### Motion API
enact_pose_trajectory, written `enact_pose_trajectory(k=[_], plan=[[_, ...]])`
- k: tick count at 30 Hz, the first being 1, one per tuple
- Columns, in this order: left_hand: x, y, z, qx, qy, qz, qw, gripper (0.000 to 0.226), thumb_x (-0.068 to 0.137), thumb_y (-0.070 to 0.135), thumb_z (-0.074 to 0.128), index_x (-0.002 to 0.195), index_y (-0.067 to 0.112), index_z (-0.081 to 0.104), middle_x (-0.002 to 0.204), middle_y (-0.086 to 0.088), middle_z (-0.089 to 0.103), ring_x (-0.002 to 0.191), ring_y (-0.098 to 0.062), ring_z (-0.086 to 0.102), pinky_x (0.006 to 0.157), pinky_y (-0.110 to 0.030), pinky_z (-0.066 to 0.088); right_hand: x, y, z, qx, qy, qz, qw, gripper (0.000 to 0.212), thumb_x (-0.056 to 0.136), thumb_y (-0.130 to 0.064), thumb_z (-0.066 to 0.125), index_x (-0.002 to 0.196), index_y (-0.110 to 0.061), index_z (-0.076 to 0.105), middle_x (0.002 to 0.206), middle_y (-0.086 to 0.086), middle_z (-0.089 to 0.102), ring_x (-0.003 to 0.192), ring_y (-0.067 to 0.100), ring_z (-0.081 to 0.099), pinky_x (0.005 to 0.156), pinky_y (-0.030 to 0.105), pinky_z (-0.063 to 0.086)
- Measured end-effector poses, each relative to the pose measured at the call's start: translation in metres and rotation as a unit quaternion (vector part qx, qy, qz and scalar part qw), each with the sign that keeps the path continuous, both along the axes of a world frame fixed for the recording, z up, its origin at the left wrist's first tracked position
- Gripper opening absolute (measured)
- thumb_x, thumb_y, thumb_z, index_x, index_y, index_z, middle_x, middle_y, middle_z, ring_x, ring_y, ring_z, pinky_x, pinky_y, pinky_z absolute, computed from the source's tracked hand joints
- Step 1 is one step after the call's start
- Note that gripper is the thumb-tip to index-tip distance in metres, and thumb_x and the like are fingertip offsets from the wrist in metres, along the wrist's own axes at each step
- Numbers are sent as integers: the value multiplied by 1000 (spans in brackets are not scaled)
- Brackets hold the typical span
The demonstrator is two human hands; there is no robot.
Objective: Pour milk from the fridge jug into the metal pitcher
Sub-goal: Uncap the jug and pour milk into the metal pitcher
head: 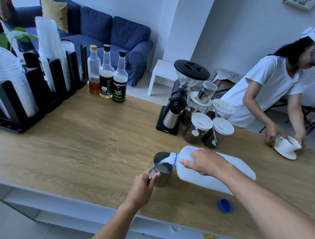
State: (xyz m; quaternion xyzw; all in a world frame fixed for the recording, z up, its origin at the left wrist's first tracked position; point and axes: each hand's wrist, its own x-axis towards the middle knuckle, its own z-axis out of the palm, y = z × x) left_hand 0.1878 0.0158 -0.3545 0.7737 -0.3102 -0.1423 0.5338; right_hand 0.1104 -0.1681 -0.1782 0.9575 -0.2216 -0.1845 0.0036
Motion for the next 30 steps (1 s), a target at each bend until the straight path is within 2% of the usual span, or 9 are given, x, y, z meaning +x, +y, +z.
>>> enact_pose_trajectory(k=[17,25,30], plan=[[1,-1,-5,-10,10,-2,1000,36,99,44,47,133,36,55,45,7,34,45,-12,27,49,-29,30,3,0,1,-8,-6,6,1000,65,90,-66,38,54,-11,35,50,2,40,46,19,37,48,33,26],[0,0,-1,-11,10,-2,1000,35,100,39,49,135,34,54,42,8,33,43,-12,25,46,-23,27,3,2,4,-9,-2,4,1000,64,90,-65,39,56,-11,34,52,2,39,47,19,35,48,34,24],[0,0,-1,-10,9,-3,1000,34,100,40,48,132,35,56,44,7,33,45,-12,26,48,-26,28,3,3,5,-7,0,5,1000,65,90,-65,39,56,-10,37,50,2,40,46,18,37,49,34,26]])
